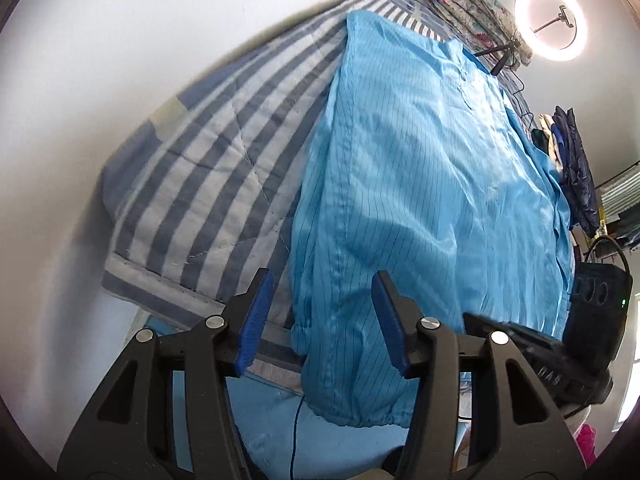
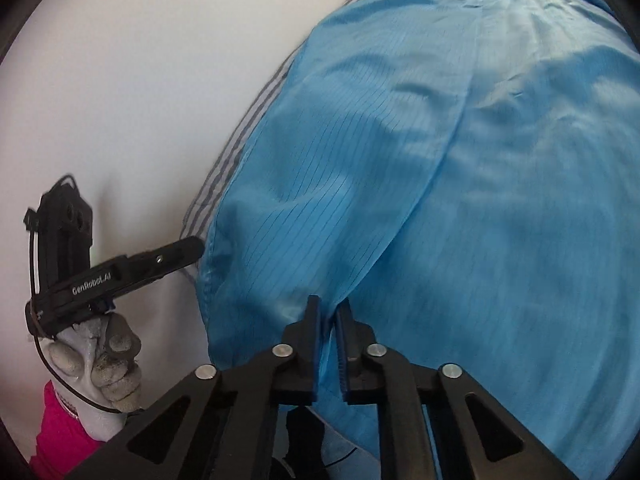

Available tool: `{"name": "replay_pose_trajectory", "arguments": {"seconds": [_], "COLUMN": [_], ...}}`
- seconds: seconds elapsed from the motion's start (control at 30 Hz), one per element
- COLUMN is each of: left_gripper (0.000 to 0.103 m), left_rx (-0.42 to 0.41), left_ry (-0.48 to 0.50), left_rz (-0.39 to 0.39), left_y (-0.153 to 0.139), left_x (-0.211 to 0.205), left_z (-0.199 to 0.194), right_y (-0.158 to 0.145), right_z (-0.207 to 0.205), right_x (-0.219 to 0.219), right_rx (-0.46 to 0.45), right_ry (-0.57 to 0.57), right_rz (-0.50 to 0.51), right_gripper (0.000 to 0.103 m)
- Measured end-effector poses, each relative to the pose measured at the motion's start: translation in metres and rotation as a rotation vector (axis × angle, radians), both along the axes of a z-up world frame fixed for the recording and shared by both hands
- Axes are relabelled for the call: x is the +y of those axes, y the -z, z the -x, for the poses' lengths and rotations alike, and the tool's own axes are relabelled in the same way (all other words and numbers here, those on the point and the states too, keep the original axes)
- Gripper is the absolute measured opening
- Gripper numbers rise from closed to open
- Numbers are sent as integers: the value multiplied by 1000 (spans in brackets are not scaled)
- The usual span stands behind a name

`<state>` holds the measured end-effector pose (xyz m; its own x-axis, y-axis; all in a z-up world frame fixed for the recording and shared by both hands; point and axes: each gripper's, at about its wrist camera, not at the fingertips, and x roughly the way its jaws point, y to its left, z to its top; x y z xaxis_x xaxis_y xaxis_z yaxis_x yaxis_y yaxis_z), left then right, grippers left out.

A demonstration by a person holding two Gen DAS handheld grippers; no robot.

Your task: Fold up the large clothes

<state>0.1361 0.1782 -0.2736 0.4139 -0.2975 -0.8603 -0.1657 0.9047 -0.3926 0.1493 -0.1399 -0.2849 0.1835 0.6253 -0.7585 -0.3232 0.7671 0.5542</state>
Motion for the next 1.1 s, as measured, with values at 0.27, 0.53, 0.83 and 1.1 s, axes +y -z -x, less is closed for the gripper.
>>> {"name": "replay_pose_trajectory", "arguments": {"seconds": [0.27,0.53,0.83,1.1], "left_gripper": [8,6,51,0], "left_rx": [9,-43,-16,1], "left_ry": [24,-7,-51,-66], "left_rz": [7,31,51,72], "left_y": [8,-4,7,8], "left_x": [0,11,19,8], "left_z": [-2,4,0,-6], "right_y": [-6,-42,-26,-10], "right_z": [1,5,-9,-19], "right_x": [0,-34,-3,8], "right_rx": [-40,-157,-140,-121], "right_ry": [-4,17,-32,-36], "right_rz": [67,77,137,156], "right_gripper": [26,31,31,31]}}
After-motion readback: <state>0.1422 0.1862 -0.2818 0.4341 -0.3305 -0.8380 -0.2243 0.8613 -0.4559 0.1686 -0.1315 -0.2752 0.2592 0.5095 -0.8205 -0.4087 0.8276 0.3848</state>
